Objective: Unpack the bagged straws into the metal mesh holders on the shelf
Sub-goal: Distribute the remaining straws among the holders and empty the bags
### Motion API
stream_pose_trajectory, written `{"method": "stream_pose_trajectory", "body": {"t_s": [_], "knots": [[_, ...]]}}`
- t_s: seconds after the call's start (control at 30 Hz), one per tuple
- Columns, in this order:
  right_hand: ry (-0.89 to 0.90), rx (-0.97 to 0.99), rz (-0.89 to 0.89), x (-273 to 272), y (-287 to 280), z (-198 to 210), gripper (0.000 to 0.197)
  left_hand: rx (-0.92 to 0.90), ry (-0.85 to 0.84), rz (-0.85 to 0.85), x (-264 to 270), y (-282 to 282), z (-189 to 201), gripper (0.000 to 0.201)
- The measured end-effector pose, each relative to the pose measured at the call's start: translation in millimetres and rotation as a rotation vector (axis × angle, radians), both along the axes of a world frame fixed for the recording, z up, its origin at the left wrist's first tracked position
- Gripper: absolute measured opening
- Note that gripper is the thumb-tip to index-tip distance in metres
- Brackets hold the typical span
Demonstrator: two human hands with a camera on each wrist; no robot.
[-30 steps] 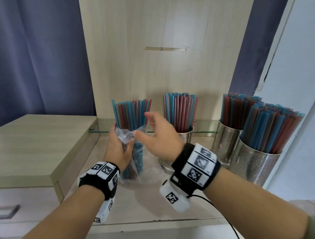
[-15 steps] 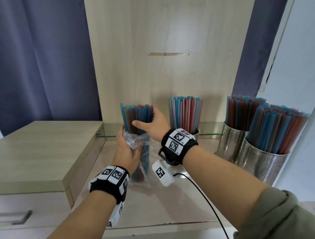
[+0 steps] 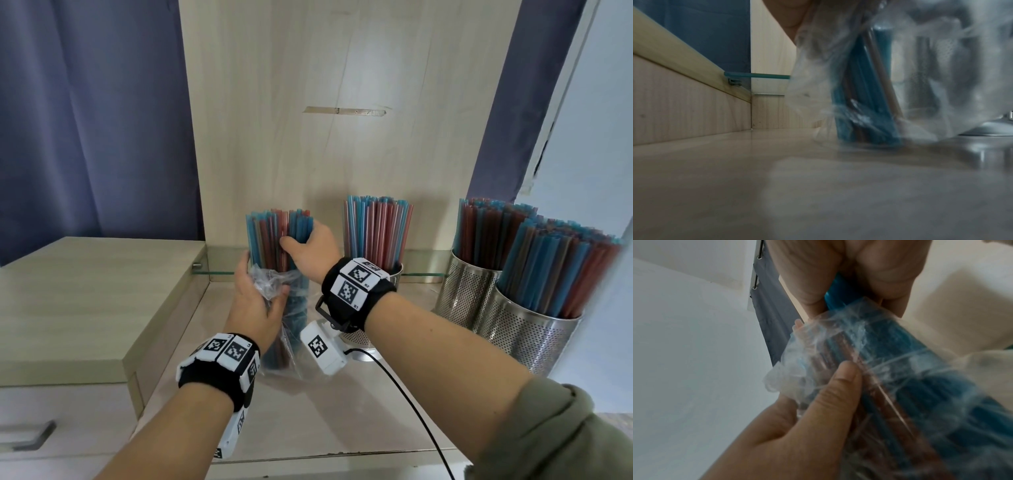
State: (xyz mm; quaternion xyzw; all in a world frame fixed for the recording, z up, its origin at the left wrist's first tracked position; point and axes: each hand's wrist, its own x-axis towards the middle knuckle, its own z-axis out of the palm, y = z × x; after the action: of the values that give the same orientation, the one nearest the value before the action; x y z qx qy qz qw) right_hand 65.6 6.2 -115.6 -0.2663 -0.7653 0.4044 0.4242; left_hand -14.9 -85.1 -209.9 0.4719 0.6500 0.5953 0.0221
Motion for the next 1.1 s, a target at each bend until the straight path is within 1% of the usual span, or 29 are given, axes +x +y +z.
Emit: {"method": "stream_pose_trajectory", "body": {"t_s": [0.17,0.23,0.3,0.4,0.5,0.67,0.93,1.1], "knots": [[-0.014,0.009,-0.032,-1,-1,4,0.012,-0.012,0.022,0.011,-2,1,-1,0.087],[0.028,-0.008,-0.053,-2,-1,6,0.013,-0.018,0.023,0.006,-3,2,-1,0.086],[0.081,-0.024,-0.056,-3,-1,10,0.008,-0.019,0.015,-0.002,-2,2,-2,0.084],[0.125,-0.031,-0.055,-3,-1,18,0.009,-0.028,0.016,0.0,-1,2,-2,0.085],[0.155,-0.007,-0.066,-4,-2,24,0.008,-0.019,0.028,0.0,1,0,0,0.085],[0.258,0.007,-0.123,-4,-1,38,0.011,0.005,0.035,-0.018,1,0,-1,0.084],[0.195,0.001,-0.089,3,6,55,0.004,0.01,0.026,-0.021,-1,2,-2,0.083],[0.268,-0.021,-0.087,6,6,61,0.007,0.005,0.033,-0.014,-1,3,-2,0.082]]}}
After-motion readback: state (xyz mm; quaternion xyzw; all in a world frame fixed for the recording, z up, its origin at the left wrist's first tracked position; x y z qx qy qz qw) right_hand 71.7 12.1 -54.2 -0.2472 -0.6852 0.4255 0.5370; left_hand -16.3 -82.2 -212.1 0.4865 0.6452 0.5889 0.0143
